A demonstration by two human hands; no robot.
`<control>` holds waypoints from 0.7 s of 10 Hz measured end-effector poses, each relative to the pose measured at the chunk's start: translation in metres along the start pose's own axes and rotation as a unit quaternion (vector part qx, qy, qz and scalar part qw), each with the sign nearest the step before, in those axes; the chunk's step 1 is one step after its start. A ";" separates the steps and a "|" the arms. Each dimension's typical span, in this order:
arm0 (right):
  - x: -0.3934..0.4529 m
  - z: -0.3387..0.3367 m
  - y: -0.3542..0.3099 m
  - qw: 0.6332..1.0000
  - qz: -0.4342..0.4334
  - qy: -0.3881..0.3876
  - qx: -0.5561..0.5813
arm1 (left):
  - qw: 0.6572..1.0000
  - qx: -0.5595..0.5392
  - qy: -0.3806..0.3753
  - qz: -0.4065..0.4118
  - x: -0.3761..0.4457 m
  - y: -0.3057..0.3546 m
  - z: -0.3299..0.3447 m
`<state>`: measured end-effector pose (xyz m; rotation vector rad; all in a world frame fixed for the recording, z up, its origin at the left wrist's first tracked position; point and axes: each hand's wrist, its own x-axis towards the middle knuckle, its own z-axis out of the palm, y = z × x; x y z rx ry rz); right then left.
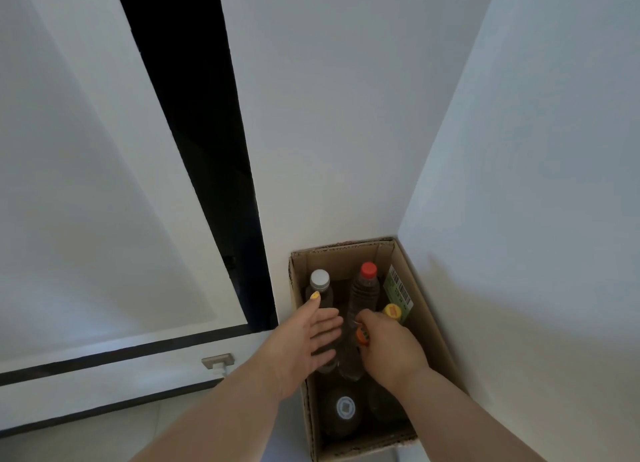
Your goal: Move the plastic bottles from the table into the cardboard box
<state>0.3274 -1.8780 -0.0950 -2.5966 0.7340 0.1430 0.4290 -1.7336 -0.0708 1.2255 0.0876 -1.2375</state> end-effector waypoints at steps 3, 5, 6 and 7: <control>-0.009 0.000 0.004 1.000 -0.014 -0.002 0.007 | 1.000 0.011 0.002 0.001 -0.006 0.002 0.005; -0.017 -0.004 0.004 1.000 -0.019 0.007 0.016 | 1.000 0.015 0.006 0.007 -0.017 0.002 0.006; -0.023 -0.012 0.001 0.999 -0.027 0.026 0.016 | 1.000 0.019 0.005 0.020 -0.023 0.003 0.006; -0.029 -0.024 -0.003 0.995 -0.032 0.096 0.006 | 0.998 0.034 0.024 0.052 -0.034 0.007 0.007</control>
